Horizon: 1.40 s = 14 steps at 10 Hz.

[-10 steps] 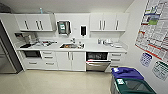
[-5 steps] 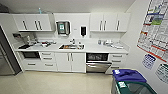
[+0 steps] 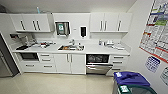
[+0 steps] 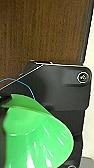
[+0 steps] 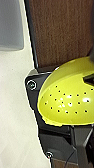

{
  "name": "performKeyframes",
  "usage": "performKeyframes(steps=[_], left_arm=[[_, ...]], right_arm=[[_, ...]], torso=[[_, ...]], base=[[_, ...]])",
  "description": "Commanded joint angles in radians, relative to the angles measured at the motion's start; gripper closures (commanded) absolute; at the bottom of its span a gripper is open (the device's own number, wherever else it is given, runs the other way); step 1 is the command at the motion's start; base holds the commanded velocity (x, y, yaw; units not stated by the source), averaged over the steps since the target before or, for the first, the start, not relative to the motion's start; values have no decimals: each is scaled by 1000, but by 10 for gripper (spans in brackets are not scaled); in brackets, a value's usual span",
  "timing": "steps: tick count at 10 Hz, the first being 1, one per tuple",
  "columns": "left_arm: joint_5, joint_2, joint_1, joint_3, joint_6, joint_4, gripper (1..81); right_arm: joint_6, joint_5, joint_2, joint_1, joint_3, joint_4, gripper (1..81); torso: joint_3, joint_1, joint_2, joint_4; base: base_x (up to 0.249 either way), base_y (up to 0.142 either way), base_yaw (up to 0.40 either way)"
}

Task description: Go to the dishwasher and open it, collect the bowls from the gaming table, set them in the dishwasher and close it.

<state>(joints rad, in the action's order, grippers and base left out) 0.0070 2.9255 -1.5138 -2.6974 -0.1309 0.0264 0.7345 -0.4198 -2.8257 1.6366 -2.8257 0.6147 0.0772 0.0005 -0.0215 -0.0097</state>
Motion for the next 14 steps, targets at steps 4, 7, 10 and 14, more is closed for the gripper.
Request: performKeyframes(steps=[4,7,10,14], left_arm=[[60,-14,34,-4,2,-5,811],[60,-14,34,-4,2,-3,811],[60,-14,34,-4,2,-2,811],[60,-14,34,-4,2,-2,811]], right_arm=[[2,33,27,-33,-15,5,811],[3,33,27,-33,-15,5,811],[3,33,27,-33,-15,5,811],[3,33,27,-33,-15,5,811]], torso=[[0,0,0,0],[0,0,-1,0],[0,0,0,0],[0,0,-1,0]], base=[[139,0,0],[139,0,0],[139,0,0],[138,0,0]])
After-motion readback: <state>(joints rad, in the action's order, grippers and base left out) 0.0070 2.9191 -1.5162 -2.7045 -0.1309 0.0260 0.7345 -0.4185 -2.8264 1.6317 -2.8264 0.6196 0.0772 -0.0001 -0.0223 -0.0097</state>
